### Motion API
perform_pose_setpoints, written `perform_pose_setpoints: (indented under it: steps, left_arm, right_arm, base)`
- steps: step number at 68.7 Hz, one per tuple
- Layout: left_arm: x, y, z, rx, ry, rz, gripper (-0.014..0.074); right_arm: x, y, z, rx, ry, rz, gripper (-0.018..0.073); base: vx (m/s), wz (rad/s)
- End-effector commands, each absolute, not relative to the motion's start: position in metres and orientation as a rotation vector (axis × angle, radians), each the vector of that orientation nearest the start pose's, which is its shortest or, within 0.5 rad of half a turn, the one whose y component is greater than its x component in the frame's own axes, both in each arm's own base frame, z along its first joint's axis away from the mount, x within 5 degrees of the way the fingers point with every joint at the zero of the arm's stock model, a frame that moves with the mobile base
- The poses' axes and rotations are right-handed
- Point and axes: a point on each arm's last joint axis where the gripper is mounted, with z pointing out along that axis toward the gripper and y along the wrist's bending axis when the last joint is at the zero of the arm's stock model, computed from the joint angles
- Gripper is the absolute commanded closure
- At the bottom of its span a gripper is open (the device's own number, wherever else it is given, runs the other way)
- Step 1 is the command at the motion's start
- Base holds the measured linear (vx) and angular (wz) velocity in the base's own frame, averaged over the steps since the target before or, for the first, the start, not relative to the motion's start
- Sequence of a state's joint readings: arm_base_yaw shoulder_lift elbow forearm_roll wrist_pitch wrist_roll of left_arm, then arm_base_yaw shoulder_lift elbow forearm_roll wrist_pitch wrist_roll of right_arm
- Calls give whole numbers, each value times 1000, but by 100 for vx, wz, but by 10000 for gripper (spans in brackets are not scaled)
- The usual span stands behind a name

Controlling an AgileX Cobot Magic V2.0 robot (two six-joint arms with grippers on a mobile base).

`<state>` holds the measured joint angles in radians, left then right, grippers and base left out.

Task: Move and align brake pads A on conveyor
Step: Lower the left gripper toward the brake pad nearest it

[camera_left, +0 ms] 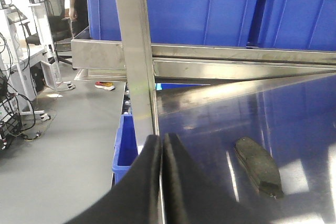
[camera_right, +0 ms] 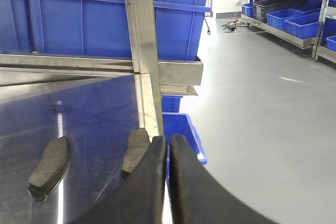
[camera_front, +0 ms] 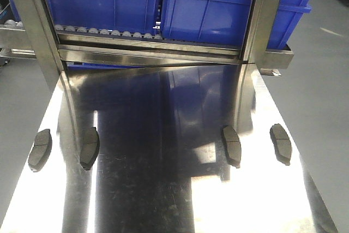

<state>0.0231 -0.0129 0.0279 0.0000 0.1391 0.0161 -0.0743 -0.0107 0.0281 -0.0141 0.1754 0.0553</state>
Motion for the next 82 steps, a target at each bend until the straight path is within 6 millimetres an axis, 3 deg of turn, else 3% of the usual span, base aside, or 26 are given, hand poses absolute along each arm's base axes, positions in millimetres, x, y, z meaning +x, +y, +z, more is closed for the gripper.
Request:
perform_pose_setpoints:
  steps: [1, 82]
  left_arm:
    - [57, 1, 191, -11, 1574, 20, 601]
    - [57, 1, 192, -11, 1565, 20, 601]
  right_arm:
    - [56, -5, 195, 93, 1594, -37, 568]
    - [56, -5, 195, 93, 1593, -37, 568]
  base:
    - [0, 0]
    - [0, 0]
